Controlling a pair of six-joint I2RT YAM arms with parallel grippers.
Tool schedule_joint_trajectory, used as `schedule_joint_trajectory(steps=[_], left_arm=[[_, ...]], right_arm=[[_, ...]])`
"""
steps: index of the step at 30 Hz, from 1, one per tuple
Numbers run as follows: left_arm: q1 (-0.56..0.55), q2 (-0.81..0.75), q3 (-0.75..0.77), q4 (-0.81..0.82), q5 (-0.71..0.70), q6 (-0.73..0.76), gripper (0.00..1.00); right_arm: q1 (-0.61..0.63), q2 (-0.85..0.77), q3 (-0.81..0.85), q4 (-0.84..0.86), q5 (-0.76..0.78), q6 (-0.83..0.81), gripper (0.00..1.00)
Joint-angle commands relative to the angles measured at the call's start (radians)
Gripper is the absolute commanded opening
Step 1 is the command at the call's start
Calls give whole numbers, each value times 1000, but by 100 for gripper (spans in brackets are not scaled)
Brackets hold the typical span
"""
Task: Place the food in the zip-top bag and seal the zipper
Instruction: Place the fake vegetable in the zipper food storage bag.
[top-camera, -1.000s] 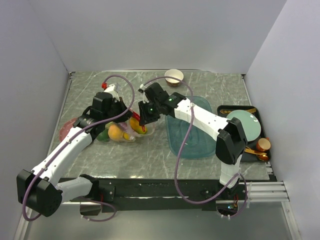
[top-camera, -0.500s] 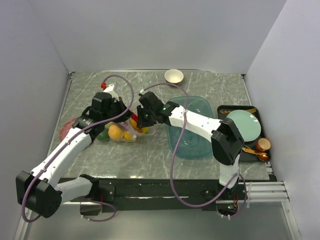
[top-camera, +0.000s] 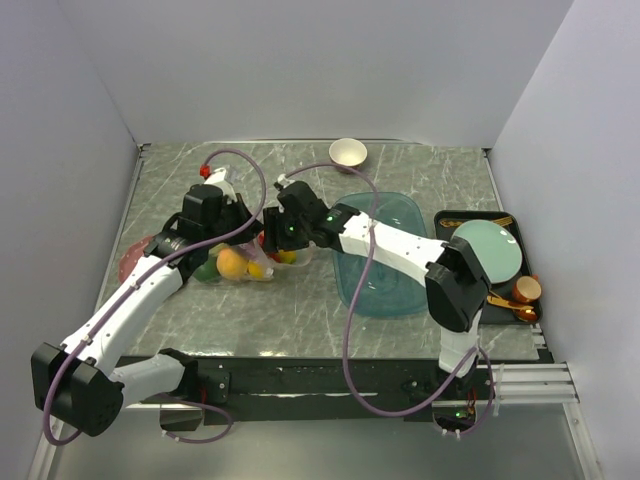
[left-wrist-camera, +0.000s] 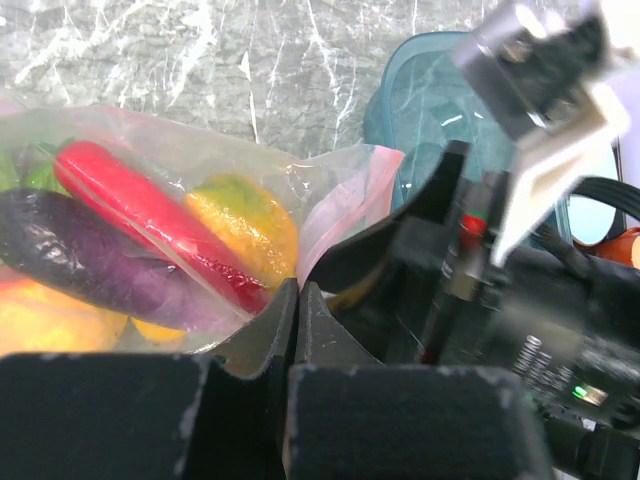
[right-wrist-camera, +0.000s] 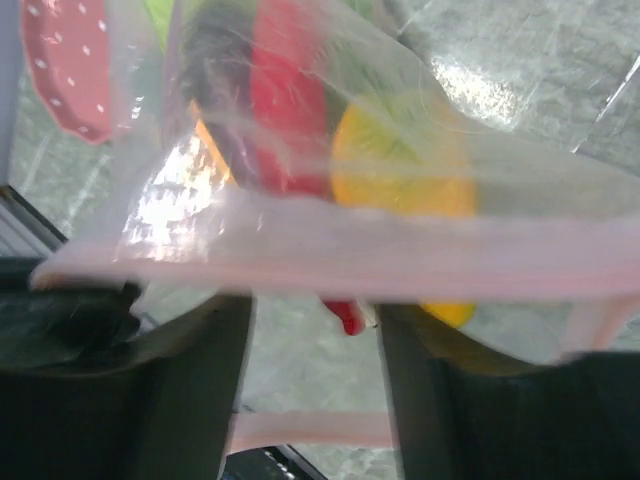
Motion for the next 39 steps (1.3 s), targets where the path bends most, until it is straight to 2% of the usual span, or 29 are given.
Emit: schedule_joint_trajectory(steps=[1,7,9,12,18,29,30,32,33,35,37,39], left_arm=[[-1,-18,26,24,8,-6,1],[-1,-14,30,19,4,-3,1],[-1,-18,24,25,7,-6,1],[-1,-17,23,28,8,-9,1],[-1,-17,33,19,1,-1,1],[-1,-26,26,18,-1,2,1],[-1,-26,26,16,-1,1,1],[-1,-28,26,15,-5,4,1],[-1,-28,24,18,-5,4,1],[-1,-28,23,19,-1,4,1],[-1,-20,20,24,10,8,1],[-3,-11,20,41,75,42,1]], right_arm=[[9,-140,-40,32,85,-6,74],[6,-251,-86,-88,337,61,84],[-7,-297,-134,-93,374,84,85],[-49,-320,-195,-71,351,115,85],[-70,-225,-192,-117,268,141,79],[-90,-133,-223,-5,199,172,51],[-93,-125,-224,2,175,173,44],[-106,-125,-241,34,147,172,36],[-107,-137,-252,48,136,172,23],[-110,-176,-292,114,93,160,11],[-112,-200,-309,171,49,154,2],[-113,-233,-324,208,24,149,0]])
